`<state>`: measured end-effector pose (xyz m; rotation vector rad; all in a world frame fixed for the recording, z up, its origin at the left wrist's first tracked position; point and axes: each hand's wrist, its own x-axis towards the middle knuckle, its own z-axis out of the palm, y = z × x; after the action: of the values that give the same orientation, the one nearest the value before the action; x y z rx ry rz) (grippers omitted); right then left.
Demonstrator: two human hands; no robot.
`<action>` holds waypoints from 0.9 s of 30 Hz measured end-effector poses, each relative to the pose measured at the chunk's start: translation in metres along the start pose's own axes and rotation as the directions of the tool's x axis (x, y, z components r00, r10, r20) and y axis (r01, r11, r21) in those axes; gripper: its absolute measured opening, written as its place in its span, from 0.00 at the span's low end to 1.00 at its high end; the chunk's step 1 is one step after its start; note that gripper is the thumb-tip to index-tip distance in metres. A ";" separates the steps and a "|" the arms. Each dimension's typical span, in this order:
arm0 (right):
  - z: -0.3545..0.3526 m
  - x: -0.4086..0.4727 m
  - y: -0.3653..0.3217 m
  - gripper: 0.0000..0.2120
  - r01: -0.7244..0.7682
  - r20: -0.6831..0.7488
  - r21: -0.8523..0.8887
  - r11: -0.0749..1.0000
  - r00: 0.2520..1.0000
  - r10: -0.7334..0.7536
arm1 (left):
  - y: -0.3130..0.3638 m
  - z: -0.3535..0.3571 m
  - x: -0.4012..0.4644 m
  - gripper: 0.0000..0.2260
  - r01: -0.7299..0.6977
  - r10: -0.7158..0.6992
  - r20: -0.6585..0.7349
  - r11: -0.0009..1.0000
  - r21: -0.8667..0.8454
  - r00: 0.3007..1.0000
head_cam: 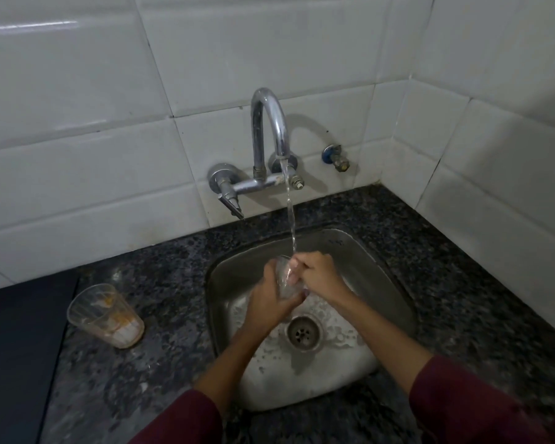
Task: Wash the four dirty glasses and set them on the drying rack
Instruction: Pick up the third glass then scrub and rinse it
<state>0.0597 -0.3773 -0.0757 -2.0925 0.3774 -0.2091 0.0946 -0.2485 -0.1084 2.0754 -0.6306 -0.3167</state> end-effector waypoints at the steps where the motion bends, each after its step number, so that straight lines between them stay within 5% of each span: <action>1: -0.005 -0.001 0.002 0.13 0.009 0.020 0.094 0.996 1.000 -0.011 | -0.001 -0.005 0.003 0.34 0.027 -0.017 0.095 0.994 -0.102 0.995; 4: -0.019 -0.004 0.007 0.14 0.112 0.088 0.317 0.942 0.985 -0.147 | -0.005 -0.020 0.010 0.26 0.232 0.003 0.365 0.768 -0.597 0.931; 6: -0.023 -0.006 0.004 0.13 0.143 0.124 0.381 0.914 0.971 -0.204 | -0.004 -0.024 0.012 0.24 0.340 0.030 0.462 0.634 -0.695 0.886; 12: -0.022 0.000 0.001 0.13 0.225 0.040 0.132 0.966 0.972 -0.232 | -0.004 -0.007 0.015 0.28 0.150 -0.040 0.188 0.773 -0.616 0.981; 16: -0.019 -0.001 -0.012 0.09 0.222 0.028 -0.092 0.971 0.975 -0.221 | 0.007 -0.001 0.010 0.24 0.002 -0.020 -0.050 0.942 -0.336 0.999; 19: -0.014 0.001 -0.015 0.10 0.171 -0.011 -0.078 0.982 0.985 -0.172 | 0.009 0.001 0.009 0.36 -0.030 0.007 -0.120 0.982 -0.187 0.993; 22: -0.024 0.003 -0.011 0.17 0.188 0.016 0.093 0.978 0.982 -0.190 | 0.005 -0.010 0.016 0.39 -0.003 0.020 0.059 0.962 -0.273 0.998; 25: -0.035 -0.002 -0.012 0.15 0.204 0.037 0.257 0.945 0.975 -0.220 | 0.000 -0.026 0.020 0.38 0.209 0.076 0.363 0.702 -0.680 0.929; 27: -0.035 -0.002 -0.017 0.15 0.216 0.052 0.253 0.943 0.970 -0.236 | 0.000 -0.028 0.019 0.38 0.329 0.079 0.461 0.594 -0.734 0.884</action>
<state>0.0503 -0.3962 -0.0428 -1.8882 0.0560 -0.2901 0.1230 -0.2391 -0.0930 1.1408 -0.4620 -1.0048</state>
